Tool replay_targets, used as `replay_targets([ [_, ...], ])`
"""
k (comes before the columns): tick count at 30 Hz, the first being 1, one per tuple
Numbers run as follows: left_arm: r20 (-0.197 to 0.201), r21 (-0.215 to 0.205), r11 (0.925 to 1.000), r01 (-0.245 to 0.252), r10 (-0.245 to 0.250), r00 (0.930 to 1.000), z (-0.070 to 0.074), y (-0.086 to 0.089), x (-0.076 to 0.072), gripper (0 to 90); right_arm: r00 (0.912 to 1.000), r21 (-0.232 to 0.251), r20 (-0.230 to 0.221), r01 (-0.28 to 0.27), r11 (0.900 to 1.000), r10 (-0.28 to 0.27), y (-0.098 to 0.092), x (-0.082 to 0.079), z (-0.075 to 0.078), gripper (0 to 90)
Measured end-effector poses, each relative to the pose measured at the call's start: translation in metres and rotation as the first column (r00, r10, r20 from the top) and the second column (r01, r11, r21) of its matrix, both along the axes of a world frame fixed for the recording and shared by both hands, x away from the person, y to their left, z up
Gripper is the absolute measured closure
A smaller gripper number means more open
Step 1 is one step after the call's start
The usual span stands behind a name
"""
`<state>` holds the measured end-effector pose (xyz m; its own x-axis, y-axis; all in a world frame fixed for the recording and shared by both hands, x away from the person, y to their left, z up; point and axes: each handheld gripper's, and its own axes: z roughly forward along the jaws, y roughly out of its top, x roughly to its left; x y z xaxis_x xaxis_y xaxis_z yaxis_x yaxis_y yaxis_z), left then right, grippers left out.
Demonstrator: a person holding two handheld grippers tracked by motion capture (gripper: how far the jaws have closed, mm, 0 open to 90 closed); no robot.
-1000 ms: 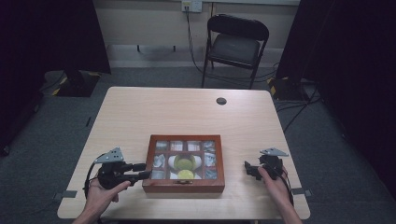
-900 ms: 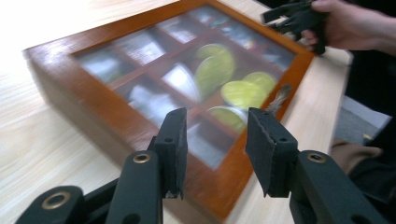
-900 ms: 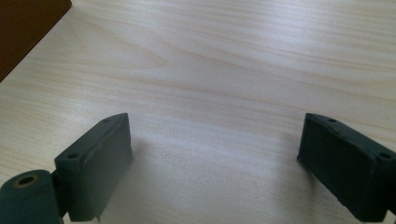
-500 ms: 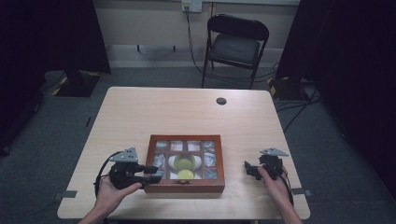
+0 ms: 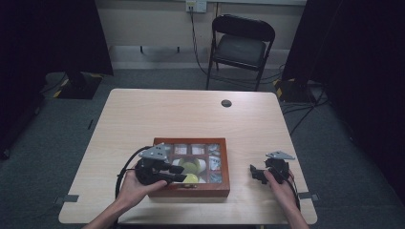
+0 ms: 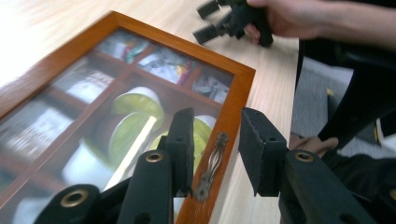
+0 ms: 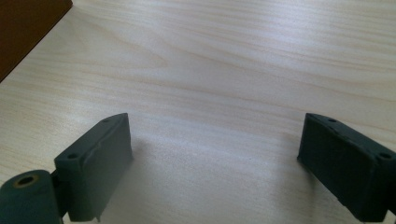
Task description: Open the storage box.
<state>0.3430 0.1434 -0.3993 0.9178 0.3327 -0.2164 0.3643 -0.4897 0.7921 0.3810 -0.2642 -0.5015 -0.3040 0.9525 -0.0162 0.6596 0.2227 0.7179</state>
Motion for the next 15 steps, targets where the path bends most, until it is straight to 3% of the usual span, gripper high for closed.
replay_targets([
  [2,0.012,0.006,0.9999,-0.009,0.009,0.9999,-0.004,-0.006,0.000,69.1,1.0000,0.000,0.000,0.000,1.000,0.000,0.000,0.000,0.000,8.8],
  [4,0.002,-0.026,0.9996,0.006,-0.006,1.0000,-0.010,-0.008,-0.001,75.1,1.0000,0.000,0.000,0.000,1.000,0.000,0.000,0.000,0.000,8.8],
  [5,0.001,-0.016,0.9999,-0.001,0.001,1.0000,-0.014,-0.010,-0.001,75.3,1.0000,0.000,0.000,0.000,1.000,0.000,0.000,0.000,0.000,8.8],
  [7,-0.006,0.030,0.9991,0.031,-0.031,0.9995,-0.018,-0.013,-0.001,73.6,1.0000,0.000,0.000,0.000,1.000,0.000,0.000,0.000,0.000,8.8],
  [10,-0.023,0.011,0.9987,0.050,-0.050,0.9985,-0.023,-0.013,0.000,72.2,1.0000,0.000,0.000,0.001,1.000,-0.001,0.000,0.000,0.000,8.9],
  [15,-0.041,0.030,0.9973,0.067,-0.066,0.9970,-0.029,-0.016,0.002,72.9,1.0000,-0.001,0.000,0.001,1.000,-0.001,0.000,0.000,0.000,8.9],
])
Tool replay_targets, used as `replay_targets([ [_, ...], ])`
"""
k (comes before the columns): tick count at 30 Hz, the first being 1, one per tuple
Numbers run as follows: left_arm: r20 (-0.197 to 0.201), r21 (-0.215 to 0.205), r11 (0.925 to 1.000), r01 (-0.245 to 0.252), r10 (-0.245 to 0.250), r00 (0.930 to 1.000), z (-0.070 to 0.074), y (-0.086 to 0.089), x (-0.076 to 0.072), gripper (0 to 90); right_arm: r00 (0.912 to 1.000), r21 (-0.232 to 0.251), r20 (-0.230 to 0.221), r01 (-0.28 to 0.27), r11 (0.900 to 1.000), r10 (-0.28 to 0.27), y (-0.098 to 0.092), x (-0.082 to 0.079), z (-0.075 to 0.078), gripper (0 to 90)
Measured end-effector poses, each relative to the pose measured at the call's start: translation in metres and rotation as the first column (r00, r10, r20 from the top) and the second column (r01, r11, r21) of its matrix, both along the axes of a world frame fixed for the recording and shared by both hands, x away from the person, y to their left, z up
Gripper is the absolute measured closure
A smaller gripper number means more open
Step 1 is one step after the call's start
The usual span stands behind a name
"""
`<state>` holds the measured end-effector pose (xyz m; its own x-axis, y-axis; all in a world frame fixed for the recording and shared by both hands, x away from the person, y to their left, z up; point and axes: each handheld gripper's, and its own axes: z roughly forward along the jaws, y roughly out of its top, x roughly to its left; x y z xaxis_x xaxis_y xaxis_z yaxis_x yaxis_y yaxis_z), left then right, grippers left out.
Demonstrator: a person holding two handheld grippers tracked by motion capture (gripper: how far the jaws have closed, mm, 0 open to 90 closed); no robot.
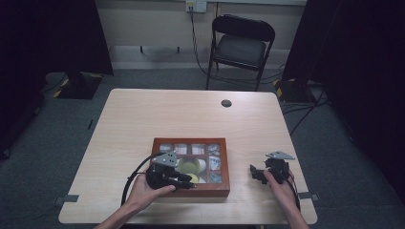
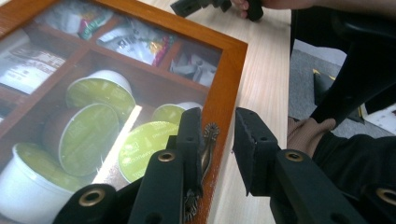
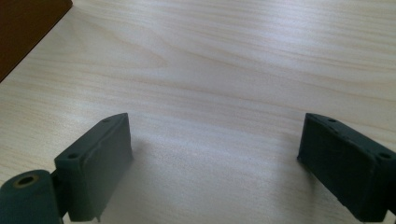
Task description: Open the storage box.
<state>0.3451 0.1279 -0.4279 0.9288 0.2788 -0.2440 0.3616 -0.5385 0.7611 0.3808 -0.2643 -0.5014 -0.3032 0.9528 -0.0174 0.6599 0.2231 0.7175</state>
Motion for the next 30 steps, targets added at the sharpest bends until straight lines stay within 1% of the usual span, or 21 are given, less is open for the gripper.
replay_targets([
  [2,0.013,0.009,0.9999,-0.005,0.005,0.9999,-0.001,0.001,0.000,76.9,1.0000,0.000,0.000,0.000,1.000,0.000,0.000,0.000,0.000,8.9],
  [3,0.028,0.016,0.9998,-0.013,0.013,0.9995,-0.002,0.001,-0.001,77.4,1.0000,0.000,0.000,0.000,1.000,0.000,0.000,0.000,0.000,8.8],
  [7,0.046,0.024,0.9995,-0.020,0.019,0.9988,-0.006,0.001,-0.003,76.3,1.0000,0.000,0.000,0.000,1.000,0.000,0.000,0.000,0.000,8.8],
  [8,0.045,0.036,0.9992,-0.016,0.014,0.9989,-0.008,0.000,-0.004,76.1,1.0000,0.000,0.000,0.000,1.000,0.000,0.000,0.000,0.000,8.8],
  [9,0.052,0.052,0.9984,-0.020,0.017,0.9985,-0.010,-0.001,-0.004,76.0,1.0000,0.000,0.000,0.000,1.000,0.000,0.000,0.000,0.000,8.8],
  [10,0.061,0.055,0.9983,-0.022,0.019,0.9980,-0.011,-0.001,-0.005,76.5,1.0000,-0.001,0.000,-0.001,1.000,0.001,0.000,0.000,0.000,8.8],
  [12,0.064,0.051,0.9984,-0.023,0.020,0.9977,-0.011,-0.001,-0.006,79.5,1.0000,-0.001,0.001,-0.001,1.000,0.001,0.000,0.000,0.000,8.8],
  [15,0.076,0.049,0.9984,-0.028,0.024,0.9968,-0.012,-0.001,-0.009,79.8,1.0000,0.000,0.000,-0.001,1.000,0.001,0.000,0.000,0.000,8.8],
  [17,0.088,0.052,0.9985,-0.020,0.015,0.9960,-0.012,-0.001,-0.009,80.2,1.0000,0.000,0.000,0.000,1.000,0.000,0.000,0.000,0.000,8.8],
  [21,0.095,0.061,0.9981,-0.004,-0.002,0.9954,-0.012,-0.001,-0.008,80.8,1.0000,0.000,0.000,0.000,1.000,0.000,0.000,0.000,0.000,8.8],
  [24,0.094,0.064,0.9980,-0.002,-0.004,0.9955,-0.012,-0.002,-0.008,80.9,1.0000,-0.001,0.000,-0.001,1.000,0.001,0.000,0.000,0.000,8.8],
  [26,0.104,0.070,0.9976,0.006,-0.013,0.9944,-0.011,-0.002,-0.008,80.9,1.0000,-0.001,0.000,-0.001,1.000,0.001,0.000,0.000,0.000,8.8],
  [30,0.085,0.069,0.9976,0.000,-0.006,0.9964,-0.011,-0.002,-0.006,80.8,1.0000,-0.001,0.000,-0.001,1.000,0.001,0.000,0.000,0.000,8.8],
])
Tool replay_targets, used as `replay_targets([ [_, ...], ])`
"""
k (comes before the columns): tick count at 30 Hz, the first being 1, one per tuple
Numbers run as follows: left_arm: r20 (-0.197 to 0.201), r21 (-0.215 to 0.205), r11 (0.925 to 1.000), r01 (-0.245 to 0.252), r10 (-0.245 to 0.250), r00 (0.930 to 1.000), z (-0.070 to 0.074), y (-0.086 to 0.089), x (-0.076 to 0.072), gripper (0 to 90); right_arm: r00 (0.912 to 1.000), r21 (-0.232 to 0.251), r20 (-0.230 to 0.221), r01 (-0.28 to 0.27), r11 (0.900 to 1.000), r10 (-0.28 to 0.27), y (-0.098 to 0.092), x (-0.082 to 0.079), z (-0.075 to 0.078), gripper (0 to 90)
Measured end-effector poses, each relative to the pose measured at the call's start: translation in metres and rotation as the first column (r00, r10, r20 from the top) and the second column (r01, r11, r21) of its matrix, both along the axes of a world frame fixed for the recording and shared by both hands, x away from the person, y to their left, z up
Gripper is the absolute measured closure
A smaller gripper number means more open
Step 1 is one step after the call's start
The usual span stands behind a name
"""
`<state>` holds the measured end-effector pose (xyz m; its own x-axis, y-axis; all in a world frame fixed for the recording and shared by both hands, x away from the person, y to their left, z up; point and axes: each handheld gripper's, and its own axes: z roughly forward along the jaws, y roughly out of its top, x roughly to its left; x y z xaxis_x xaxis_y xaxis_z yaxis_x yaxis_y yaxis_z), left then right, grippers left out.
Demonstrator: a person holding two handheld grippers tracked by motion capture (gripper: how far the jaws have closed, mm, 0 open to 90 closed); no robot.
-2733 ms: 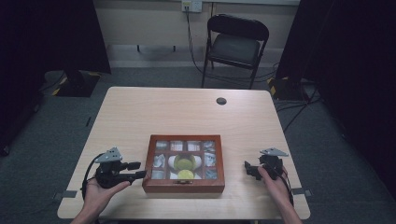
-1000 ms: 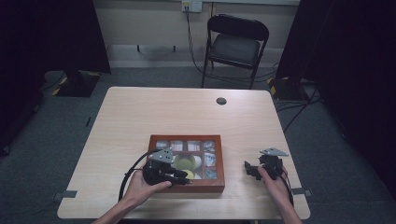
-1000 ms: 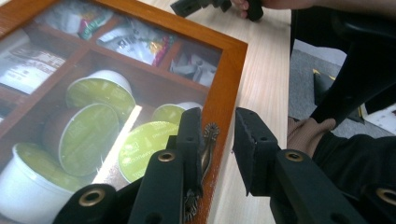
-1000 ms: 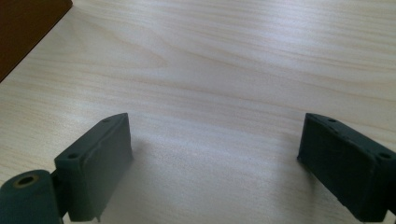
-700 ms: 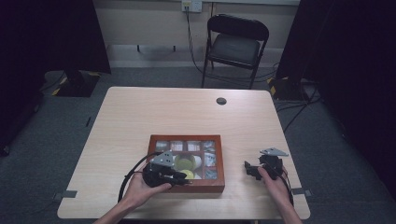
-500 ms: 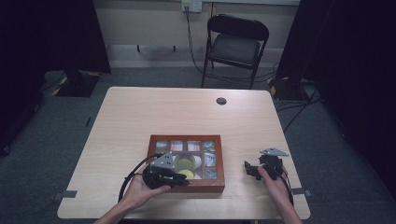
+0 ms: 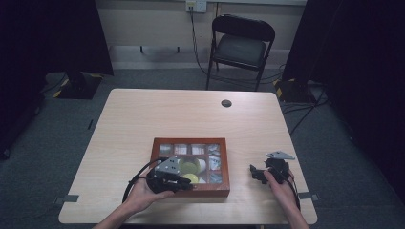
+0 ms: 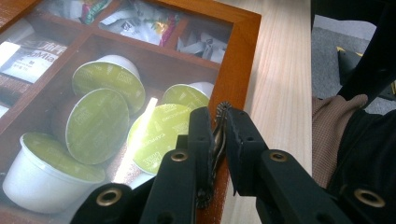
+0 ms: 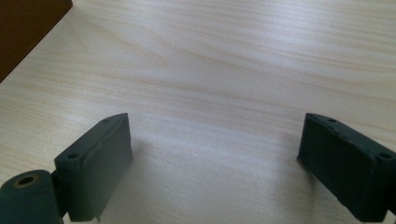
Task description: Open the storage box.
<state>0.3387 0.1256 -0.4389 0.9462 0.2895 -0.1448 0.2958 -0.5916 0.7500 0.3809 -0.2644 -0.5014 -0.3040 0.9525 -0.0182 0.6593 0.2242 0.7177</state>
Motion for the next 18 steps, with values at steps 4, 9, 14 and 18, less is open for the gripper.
replay_targets([
  [4,-0.027,0.006,1.0000,0.002,-0.002,0.9996,0.0014,-0.0007,0.0028,81.2,1.0000,0.001,0.000,0.000,1.000,0.000,0.0001,0.0000,0.0000,8.8],
  [9,-0.035,0.006,0.9999,0.014,-0.014,0.9993,0.0021,-0.0004,0.0049,81.5,1.0000,0.001,0.000,-0.002,1.000,0.002,0.0001,0.0001,-0.0001,8.8],
  [14,-0.055,-0.008,0.9999,0.010,-0.010,0.9984,0.0023,0.0000,0.0065,81.5,1.0000,0.001,0.000,-0.003,1.000,0.003,0.0001,0.0002,-0.0001,8.8],
  [18,-0.072,-0.016,0.9998,0.012,-0.013,0.9973,0.0022,0.0007,0.0086,81.6,1.0000,0.001,0.000,-0.004,1.000,0.004,0.0001,0.0002,-0.0001,8.8],
])
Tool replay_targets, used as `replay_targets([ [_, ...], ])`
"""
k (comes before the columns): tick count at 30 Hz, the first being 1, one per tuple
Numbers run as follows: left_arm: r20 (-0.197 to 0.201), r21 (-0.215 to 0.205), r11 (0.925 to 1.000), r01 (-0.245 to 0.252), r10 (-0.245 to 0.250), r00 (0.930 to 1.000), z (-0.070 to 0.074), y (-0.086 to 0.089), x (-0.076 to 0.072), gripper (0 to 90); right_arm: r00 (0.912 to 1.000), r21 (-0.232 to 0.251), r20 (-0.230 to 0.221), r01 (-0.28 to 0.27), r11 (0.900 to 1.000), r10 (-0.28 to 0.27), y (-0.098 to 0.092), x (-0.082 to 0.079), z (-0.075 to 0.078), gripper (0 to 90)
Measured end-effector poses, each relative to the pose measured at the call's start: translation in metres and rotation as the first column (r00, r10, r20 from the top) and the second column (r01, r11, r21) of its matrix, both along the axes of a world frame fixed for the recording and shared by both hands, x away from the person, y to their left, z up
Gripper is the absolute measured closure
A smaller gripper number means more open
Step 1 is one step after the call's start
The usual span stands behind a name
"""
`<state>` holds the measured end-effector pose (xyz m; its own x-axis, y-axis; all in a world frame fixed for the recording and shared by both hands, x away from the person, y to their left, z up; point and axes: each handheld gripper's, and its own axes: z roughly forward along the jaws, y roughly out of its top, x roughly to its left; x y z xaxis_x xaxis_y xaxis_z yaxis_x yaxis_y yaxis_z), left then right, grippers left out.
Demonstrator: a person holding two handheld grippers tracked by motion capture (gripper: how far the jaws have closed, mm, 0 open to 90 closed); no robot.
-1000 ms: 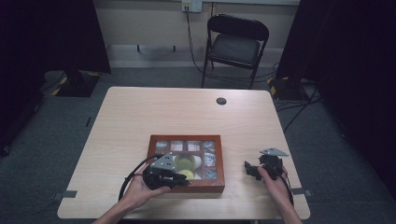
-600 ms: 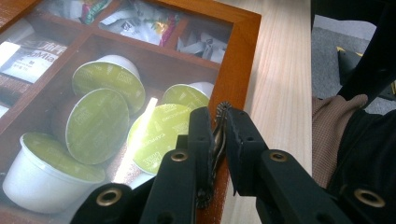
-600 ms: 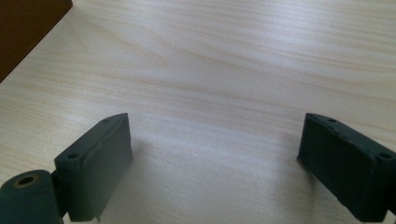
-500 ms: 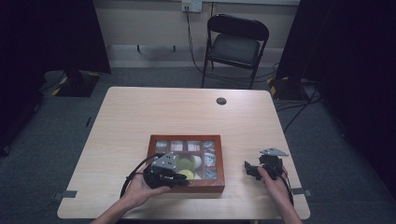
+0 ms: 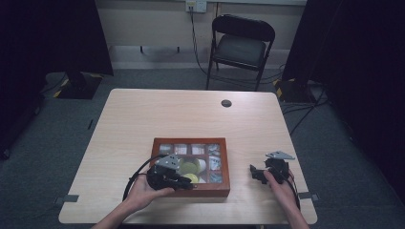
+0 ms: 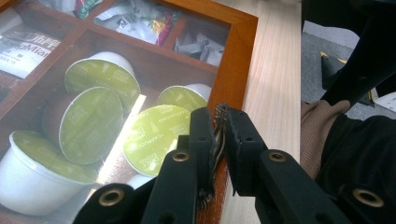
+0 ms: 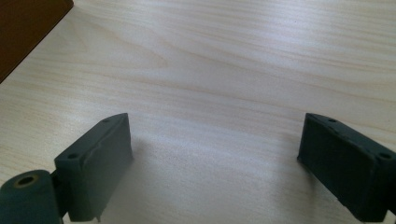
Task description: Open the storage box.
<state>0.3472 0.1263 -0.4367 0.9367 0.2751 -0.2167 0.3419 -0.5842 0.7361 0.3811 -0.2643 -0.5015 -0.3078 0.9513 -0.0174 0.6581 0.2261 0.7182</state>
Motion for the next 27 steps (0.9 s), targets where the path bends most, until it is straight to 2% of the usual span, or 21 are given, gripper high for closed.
replay_targets([
  [7,-0.023,-0.011,0.9999,-0.007,0.007,0.9997,0.001,0.001,0.002,81.5,1.0000,0.000,0.000,0.000,1.000,0.000,0.000,0.000,0.000,8.8],
  [9,-0.049,-0.021,0.9996,-0.021,0.020,0.9986,0.001,0.002,0.003,81.5,1.0000,0.000,0.000,-0.001,1.000,0.001,0.000,0.000,0.000,8.8],
  [19,-0.057,-0.047,0.9986,-0.024,0.022,0.9981,0.009,0.004,0.005,81.4,1.0000,0.000,0.000,-0.002,1.000,0.002,0.000,0.000,0.000,8.8],
  [23,-0.070,-0.052,0.9980,-0.035,0.031,0.9971,0.010,0.005,0.006,81.3,1.0000,0.000,0.000,-0.003,1.000,0.003,0.000,0.000,0.000,8.8],
  [25,-0.092,-0.054,0.9972,-0.052,0.047,0.9947,0.011,0.005,0.006,81.1,1.0000,0.000,0.000,-0.003,1.000,0.003,0.000,0.000,0.000,8.8],
  [27,-0.092,-0.044,0.9980,-0.046,0.042,0.9948,0.014,0.004,0.007,81.2,1.0000,0.000,0.000,-0.003,1.000,0.003,0.000,0.000,0.000,8.8],
])
